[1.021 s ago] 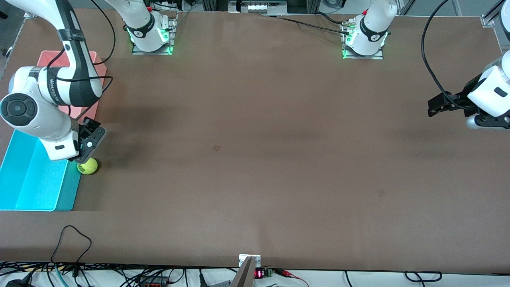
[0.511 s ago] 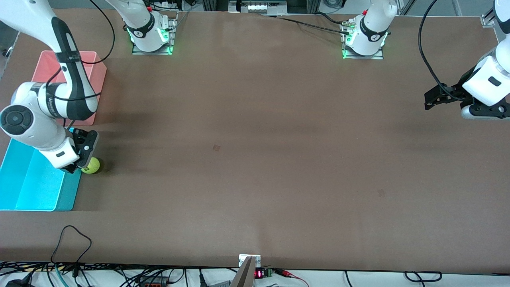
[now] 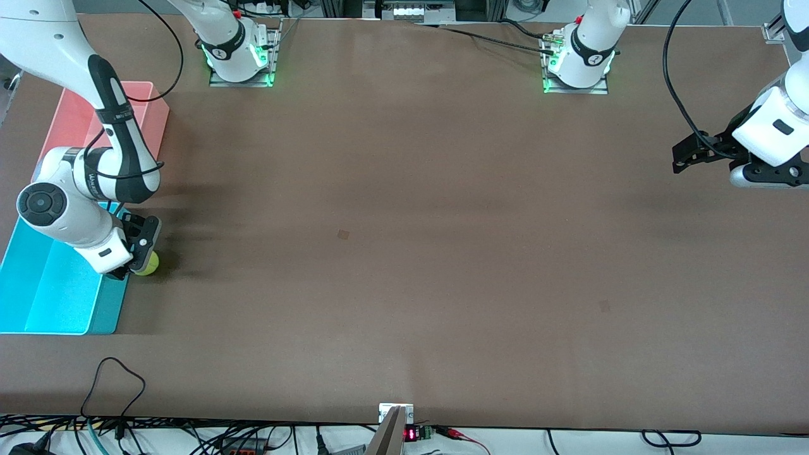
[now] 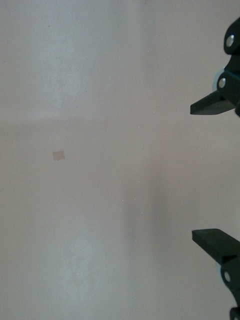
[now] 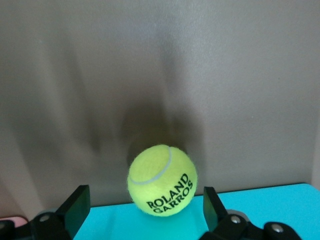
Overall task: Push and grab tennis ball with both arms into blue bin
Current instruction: 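Close the right gripper around the tennis ball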
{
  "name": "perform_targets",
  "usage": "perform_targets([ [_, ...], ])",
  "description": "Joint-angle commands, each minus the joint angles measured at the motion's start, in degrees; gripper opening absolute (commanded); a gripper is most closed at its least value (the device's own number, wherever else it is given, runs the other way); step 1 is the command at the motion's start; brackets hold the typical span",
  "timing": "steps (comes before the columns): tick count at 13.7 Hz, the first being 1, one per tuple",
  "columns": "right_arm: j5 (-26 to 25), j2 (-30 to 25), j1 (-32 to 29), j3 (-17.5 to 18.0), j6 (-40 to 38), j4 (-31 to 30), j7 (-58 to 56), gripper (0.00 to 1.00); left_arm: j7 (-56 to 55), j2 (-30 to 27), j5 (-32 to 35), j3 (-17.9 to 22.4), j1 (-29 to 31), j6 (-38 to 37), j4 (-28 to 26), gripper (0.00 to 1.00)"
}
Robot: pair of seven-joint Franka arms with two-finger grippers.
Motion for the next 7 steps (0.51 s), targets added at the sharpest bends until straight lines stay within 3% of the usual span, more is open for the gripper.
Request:
perform_targets([
  [1, -1.09, 0.77, -1.43, 1.11, 1.86, -0.14, -0.74, 1.00, 1.26, -1.61, -1.05, 0.04, -0.65, 0.04, -1.15, 1.00],
  [7, -1.09, 2.97, -2.66, 1.20, 5.11, -0.23, -0.74, 1.00, 1.26, -1.44, -1.05, -0.49, -0.65, -0.05, -0.63, 1.00],
])
